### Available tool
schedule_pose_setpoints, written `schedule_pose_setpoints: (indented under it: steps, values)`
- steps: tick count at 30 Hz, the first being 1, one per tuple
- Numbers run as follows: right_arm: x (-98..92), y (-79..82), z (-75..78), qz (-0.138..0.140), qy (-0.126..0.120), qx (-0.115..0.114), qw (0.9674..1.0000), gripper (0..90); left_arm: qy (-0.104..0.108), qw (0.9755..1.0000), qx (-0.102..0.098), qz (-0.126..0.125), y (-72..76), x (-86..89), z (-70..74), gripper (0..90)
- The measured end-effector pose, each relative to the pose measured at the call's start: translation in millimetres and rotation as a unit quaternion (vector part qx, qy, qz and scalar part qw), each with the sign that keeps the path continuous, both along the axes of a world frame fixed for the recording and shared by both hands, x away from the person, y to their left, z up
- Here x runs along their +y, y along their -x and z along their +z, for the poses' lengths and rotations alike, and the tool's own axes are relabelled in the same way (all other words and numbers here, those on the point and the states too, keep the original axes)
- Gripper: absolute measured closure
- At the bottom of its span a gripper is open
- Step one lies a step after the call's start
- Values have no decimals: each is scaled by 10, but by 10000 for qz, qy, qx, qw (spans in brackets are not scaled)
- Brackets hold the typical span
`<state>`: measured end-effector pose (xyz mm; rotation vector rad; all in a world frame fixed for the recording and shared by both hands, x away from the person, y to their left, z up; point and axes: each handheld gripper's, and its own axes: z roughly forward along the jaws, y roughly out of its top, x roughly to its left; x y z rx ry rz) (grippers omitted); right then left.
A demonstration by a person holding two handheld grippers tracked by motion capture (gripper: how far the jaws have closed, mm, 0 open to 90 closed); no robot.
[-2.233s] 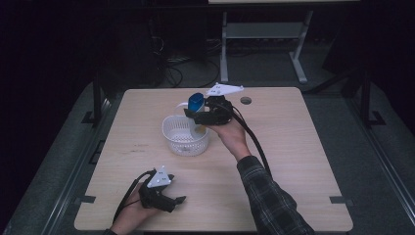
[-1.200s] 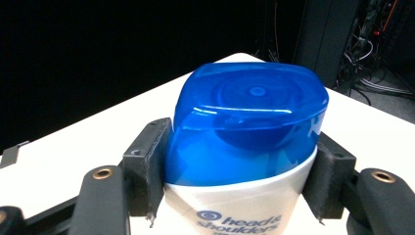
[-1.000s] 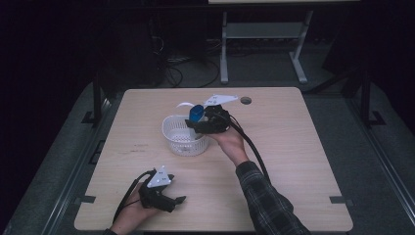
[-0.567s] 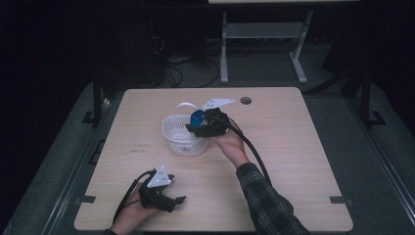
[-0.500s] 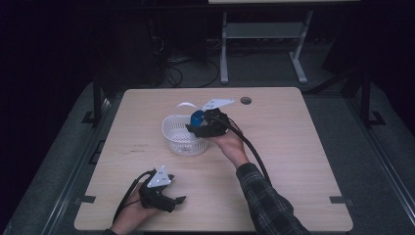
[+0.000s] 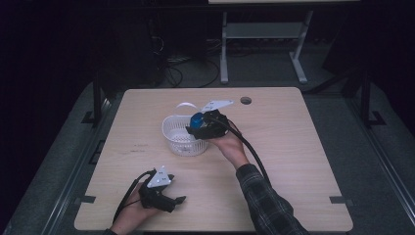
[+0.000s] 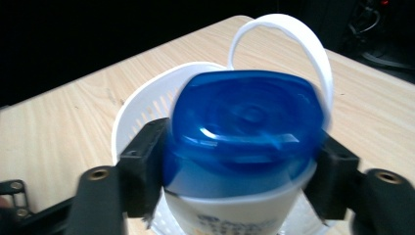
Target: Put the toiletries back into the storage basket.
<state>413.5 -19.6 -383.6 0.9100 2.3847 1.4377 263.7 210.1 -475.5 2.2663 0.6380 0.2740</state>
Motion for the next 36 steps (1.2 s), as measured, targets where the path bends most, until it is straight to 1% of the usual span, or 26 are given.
schedule_pose_setpoints:
  steps: [1,2,5,6,7,8,9,11,14,15,18,20,21,22,23,24,25,26,27,28,29,30,31,34,36]
  values:
    - [-1,9,7,3,-37,54,10000,226,-1,10000,1,-1,0,0,0,129]
    - [-1,9,7,3,-37,54,10000,226,-1,10000,1,-1,0,0,0,128]
    - [-26,21,29,-38,13,54,10000,137,-3,10000,1,-4,-1,1,0,128]
    - [-26,21,29,-38,13,54,10000,137,-3,10000,1,-4,-1,1,0,128]
    - [-48,32,36,-150,34,46,9999,114,-4,10000,1,-3,0,1,0,128]
    - [-48,32,36,-150,34,46,9999,114,-4,10000,1,-3,0,1,0,128]
    - [-57,36,35,-189,83,10,9998,90,-4,10000,0,-2,0,1,0,128]
    - [-105,50,22,-211,105,49,9997,66,-2,10000,1,-1,0,1,0,129]
    - [-143,69,13,-258,121,72,9996,60,0,10000,-1,0,2,2,0,129]
    - [-182,94,2,-279,126,104,9995,39,0,10000,0,-1,2,2,0,129]
    - [-224,128,-4,-304,135,130,9994,36,2,10000,-1,2,6,3,0,129]
    - [-270,166,-6,-301,114,95,9994,36,5,10000,1,5,8,4,-1,129]
    - [-309,212,7,-321,95,129,9994,30,2,10000,2,-3,7,5,0,128]
    - [-309,212,7,-321,95,129,9994,30,2,10000,2,-3,7,5,0,128]
    - [-362,257,17,-338,53,86,9994,30,-6,10000,-2,-8,6,6,1,128]
    - [-362,257,17,-338,53,86,9994,30,-6,10000,-2,-8,6,6,1,128]
    - [-420,303,25,-367,13,84,9993,30,-3,10000,-7,-7,5,6,0,128]
    - [-420,303,25,-367,13,84,9993,30,-3,10000,-7,-7,5,6,0,128]
    - [-480,349,34,-369,6,54,9993,30,-2,10000,-14,-9,4,6,0,128]
    - [-480,349,34,-369,6,54,9993,30,-2,10000,-14,-9,4,6,0,128]
    - [-539,405,41,-376,-39,32,9993,31,-11,10000,11,-17,6,7,2,129]
    - [-539,405,41,-376,-39,32,9993,31,-11,10000,11,-17,6,7,2,128]
    - [-602,456,41,-372,-62,-3,9993,31,-1,10000,-3,-8,6,6,1,129]
    - [-699,535,34,-410,-54,9,9991,31,-12,10000,-10,-9,6,6,2,129]
    - [-735,556,30,-405,-73,-10,9992,31,1,10000,-9,-1,6,5,1,128]
